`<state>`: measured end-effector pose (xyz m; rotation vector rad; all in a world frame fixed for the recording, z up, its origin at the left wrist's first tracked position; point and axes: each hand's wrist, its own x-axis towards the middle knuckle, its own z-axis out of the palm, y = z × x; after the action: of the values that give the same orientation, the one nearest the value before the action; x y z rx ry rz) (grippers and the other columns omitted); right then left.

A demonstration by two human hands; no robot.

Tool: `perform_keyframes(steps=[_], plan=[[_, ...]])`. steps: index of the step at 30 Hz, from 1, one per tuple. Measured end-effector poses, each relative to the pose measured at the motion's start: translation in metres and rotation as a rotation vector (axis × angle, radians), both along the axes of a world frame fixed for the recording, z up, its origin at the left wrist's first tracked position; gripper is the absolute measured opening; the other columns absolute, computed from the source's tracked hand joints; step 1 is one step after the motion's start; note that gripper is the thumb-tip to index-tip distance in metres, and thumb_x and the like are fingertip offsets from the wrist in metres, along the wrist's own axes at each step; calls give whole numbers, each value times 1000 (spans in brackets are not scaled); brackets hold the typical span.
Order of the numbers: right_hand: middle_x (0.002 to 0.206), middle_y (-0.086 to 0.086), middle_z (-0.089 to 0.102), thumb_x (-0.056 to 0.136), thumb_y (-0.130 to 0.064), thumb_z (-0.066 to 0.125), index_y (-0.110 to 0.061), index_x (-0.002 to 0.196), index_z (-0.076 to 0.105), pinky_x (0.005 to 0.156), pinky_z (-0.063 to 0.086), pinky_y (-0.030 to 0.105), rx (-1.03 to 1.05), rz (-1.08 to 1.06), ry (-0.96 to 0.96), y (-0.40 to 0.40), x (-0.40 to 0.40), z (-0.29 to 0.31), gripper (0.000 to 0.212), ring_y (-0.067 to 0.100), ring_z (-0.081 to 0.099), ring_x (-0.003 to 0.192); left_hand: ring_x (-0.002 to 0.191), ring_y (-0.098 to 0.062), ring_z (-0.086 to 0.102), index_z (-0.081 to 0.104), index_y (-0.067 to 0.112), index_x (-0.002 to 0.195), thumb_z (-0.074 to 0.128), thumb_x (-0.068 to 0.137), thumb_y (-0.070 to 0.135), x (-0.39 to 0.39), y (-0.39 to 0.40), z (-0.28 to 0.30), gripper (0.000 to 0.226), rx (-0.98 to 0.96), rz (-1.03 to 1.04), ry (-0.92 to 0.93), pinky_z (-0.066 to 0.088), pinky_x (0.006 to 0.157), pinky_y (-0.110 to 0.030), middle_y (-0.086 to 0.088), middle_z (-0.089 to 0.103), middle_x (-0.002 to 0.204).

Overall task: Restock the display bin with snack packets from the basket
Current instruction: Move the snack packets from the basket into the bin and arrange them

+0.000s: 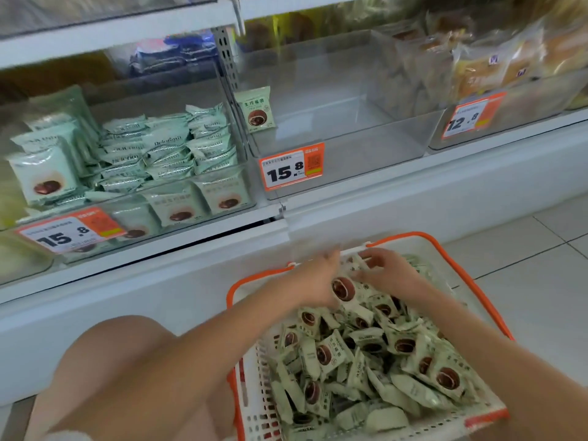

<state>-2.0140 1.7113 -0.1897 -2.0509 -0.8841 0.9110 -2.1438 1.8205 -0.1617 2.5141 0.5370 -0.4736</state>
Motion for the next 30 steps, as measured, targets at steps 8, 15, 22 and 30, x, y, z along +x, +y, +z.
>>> perform_keyframes(steps=[8, 15, 22, 30], plan=[[105, 15, 69, 67, -18, 75, -17, 105, 62, 78, 54, 33, 524, -84, 528, 24, 0, 96, 40, 25, 68, 90, 67, 4, 53, 39, 32, 127, 89, 61, 30, -9, 39, 83, 82, -28, 125, -612, 44, 63, -17, 11, 60, 95], [90, 2, 70, 83, -2, 67, -17, 100, 60, 60, 55, 18, 568, -74, 184, 66, 12, 159, 24, 3, 67, 70, 109, -24, 53, 26, 23, 141, 80, 68, 44, -13, 72, 98, 93, 518, 268, -829, 44, 91, -39, 0, 62, 117], [107, 9, 66, 81, -9, 73, -12, 106, 55, 72, 52, 29, 511, -109, -150, 188, 68, 187, 31, 19, 64, 93, 108, -23, 54, 72, 17, 85, 85, 58, 40, -6, 130, 82, 39, 988, 172, -724, 24, 107, -58, 3, 70, 81], [108, 14, 66, 75, -14, 79, -1, 103, 63, 72, 40, 20, 318, -8, -346, 317, 66, 126, 35, 25, 60, 96, 95, -18, 42, 67, 15, 71, 82, 62, 41, -3, 142, 73, 31, 1002, 96, -777, 44, 95, -53, 4, 63, 67]])
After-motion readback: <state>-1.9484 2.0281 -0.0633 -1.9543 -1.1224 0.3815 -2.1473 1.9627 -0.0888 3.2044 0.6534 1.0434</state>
